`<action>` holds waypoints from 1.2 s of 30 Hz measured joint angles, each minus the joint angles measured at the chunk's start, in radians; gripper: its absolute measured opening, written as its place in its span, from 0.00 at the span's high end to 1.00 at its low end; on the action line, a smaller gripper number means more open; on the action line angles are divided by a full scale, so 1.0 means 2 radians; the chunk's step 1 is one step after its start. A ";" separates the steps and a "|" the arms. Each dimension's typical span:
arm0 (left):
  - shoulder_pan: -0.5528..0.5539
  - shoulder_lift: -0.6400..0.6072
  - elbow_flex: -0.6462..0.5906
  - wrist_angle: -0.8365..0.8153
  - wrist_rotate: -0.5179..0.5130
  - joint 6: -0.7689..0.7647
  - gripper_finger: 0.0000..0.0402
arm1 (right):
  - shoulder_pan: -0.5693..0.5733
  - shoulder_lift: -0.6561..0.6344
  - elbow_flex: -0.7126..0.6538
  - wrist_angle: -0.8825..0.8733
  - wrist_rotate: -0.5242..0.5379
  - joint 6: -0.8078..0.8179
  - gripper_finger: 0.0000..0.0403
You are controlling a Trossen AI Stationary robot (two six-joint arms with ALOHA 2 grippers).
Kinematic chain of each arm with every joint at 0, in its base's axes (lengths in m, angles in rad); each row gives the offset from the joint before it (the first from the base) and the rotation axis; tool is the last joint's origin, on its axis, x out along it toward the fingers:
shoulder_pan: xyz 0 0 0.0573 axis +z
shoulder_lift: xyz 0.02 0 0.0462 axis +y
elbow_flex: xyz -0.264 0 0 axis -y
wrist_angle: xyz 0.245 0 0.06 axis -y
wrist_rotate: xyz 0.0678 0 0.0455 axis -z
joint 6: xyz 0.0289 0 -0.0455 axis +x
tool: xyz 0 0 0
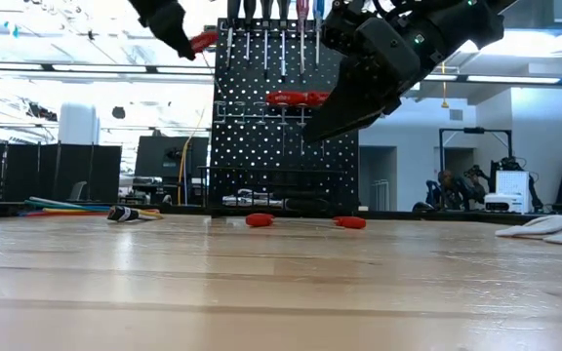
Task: Hang tools onto peg board
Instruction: Hang the red allen wrench on the pegboard
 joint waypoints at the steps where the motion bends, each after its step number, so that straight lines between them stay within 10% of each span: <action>1: 0.002 0.016 0.017 -0.022 -0.001 -0.009 0.89 | 0.001 0.000 0.000 -0.001 0.000 0.000 0.59; 10: 0.011 0.107 0.094 -0.099 -0.017 -0.022 0.89 | 0.013 0.000 0.000 -0.004 -0.004 -0.002 0.59; 36: 0.128 0.149 0.204 -0.198 0.172 -0.032 0.89 | 0.011 0.000 0.000 0.003 -0.003 0.000 0.59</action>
